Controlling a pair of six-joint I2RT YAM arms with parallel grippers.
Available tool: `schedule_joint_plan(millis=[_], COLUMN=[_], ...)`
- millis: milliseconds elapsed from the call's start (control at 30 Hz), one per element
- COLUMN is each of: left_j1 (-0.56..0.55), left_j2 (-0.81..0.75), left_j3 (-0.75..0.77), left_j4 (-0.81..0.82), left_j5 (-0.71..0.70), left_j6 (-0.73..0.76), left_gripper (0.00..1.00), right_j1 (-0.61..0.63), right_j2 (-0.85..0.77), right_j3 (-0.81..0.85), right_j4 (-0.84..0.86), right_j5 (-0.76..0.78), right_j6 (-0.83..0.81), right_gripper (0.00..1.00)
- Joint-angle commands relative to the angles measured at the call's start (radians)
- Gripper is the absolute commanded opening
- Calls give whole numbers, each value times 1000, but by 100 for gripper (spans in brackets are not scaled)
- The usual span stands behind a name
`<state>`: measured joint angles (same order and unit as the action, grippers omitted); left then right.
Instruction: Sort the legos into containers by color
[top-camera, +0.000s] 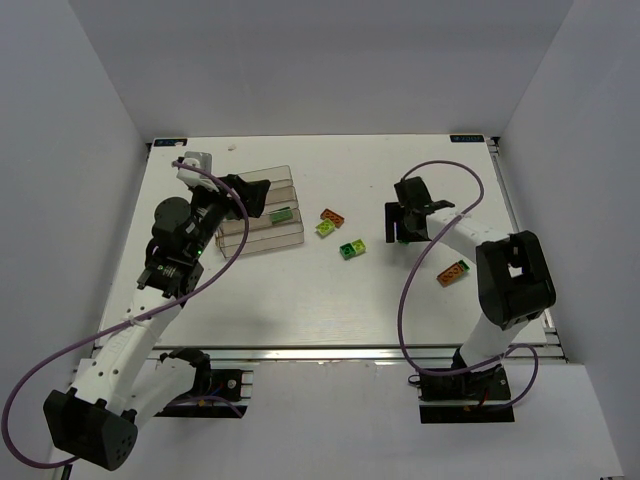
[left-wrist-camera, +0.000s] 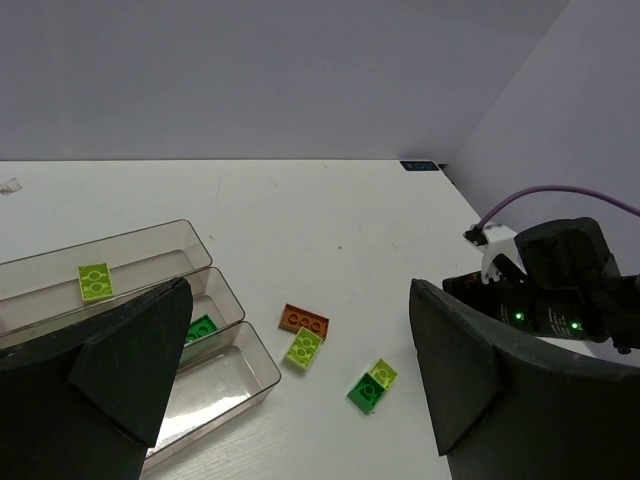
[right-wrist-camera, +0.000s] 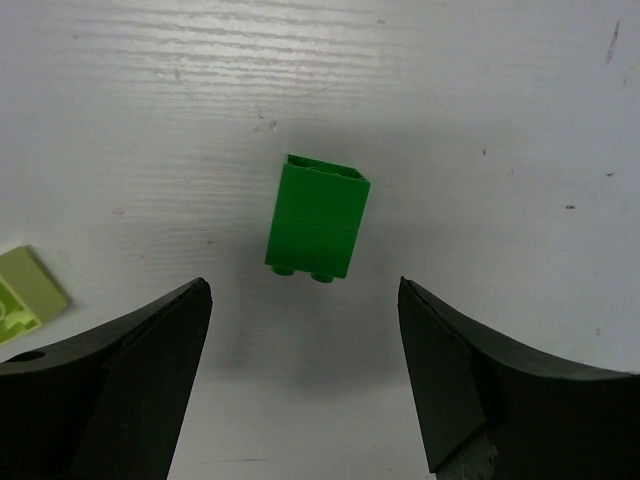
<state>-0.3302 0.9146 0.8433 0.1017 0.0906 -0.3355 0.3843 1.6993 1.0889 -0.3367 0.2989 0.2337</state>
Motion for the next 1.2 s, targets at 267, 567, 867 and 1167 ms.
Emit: schedule_joint_plan(millis=[267,567,867,1167], left_j1=[-4,-6,-6,-7], left_j2=[-16,-10,-8,0], left_j3=[-12,-15,-18,-20], left_j4=[26,32,36,38], left_j5=[23,40,44,49], left_j6=[-10,-13,-17,-17], left_gripper=[98,98,98,98], right_j1=[-50,-51,-51,-64], right_j2=[25,51,40,19], right_j3=[3,-11,-38,-64], right_j4=[24,56,90,123], right_j5=[-70,-66,-67,-104], right_j6=[29,26,32,23], right_gripper=[72,70,66,64])
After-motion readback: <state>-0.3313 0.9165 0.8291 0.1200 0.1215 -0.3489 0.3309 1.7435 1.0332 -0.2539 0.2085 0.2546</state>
